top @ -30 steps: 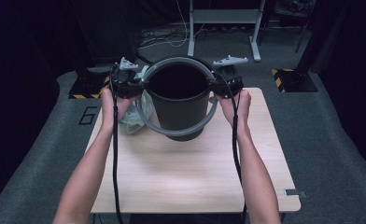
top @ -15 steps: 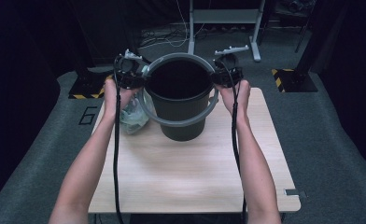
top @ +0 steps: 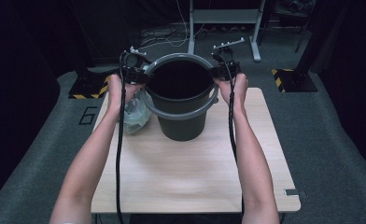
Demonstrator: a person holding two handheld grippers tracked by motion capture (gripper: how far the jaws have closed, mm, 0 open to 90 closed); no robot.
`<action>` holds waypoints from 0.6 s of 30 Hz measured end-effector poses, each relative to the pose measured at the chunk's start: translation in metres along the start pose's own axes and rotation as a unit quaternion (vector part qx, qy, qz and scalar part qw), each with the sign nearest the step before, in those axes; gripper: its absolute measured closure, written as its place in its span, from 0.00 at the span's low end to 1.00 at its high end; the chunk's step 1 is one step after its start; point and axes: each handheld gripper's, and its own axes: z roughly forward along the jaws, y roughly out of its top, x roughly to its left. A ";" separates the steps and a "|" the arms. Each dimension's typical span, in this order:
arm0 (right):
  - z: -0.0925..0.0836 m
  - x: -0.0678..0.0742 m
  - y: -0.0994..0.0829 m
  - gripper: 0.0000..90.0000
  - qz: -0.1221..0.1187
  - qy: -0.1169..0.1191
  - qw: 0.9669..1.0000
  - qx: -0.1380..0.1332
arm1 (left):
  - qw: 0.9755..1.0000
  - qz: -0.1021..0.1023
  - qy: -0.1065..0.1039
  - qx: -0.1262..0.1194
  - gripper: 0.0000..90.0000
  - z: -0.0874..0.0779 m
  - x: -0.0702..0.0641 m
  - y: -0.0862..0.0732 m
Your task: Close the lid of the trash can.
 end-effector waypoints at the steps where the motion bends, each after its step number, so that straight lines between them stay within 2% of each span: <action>1: 0.001 -0.001 0.001 0.86 0.002 0.000 1.000 0.001 | 1.000 -0.001 0.002 0.003 0.63 0.000 0.000 0.000; 5: 0.005 -0.003 0.005 0.86 0.008 -0.005 1.000 0.010 | 1.000 -0.009 0.003 0.004 0.54 -0.001 0.002 -0.001; 10: 0.012 -0.009 0.011 0.86 0.026 -0.011 0.999 0.019 | 1.000 -0.011 0.005 0.004 0.51 -0.004 0.003 -0.001; 14: 0.017 -0.011 0.012 0.85 0.041 -0.014 0.999 0.027 | 1.000 -0.008 0.005 0.001 0.62 -0.005 0.001 -0.001; 15: 0.019 -0.011 0.013 0.85 0.047 -0.011 0.998 0.029 | 1.000 -0.006 0.010 0.002 0.67 -0.004 0.000 -0.001; 18: 0.022 -0.011 0.014 0.84 0.048 -0.013 0.998 0.028 | 0.999 -0.009 0.031 0.006 0.71 -0.001 -0.001 0.002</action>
